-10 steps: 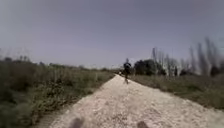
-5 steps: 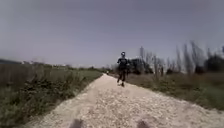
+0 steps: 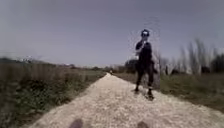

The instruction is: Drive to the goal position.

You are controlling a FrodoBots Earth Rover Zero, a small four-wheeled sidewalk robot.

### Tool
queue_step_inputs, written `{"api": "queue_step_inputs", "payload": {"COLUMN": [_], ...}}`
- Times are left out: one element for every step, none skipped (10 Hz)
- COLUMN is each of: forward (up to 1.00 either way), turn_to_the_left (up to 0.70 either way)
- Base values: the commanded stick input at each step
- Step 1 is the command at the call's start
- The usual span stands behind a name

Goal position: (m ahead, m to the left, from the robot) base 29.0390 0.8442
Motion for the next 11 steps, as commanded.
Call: {"api": "queue_step_inputs", "payload": {"forward": [0.7, 0.7, 0.7, 0.7, 0.7, 0.7, 0.7, 0.7, 0.7, 0.7, 0.7], "turn_to_the_left": [0.0, 0.0, 0.0, 0.0, 0.0, 0.0, 0.0, 0.0, 0.0, 0.0, 0.0]}}
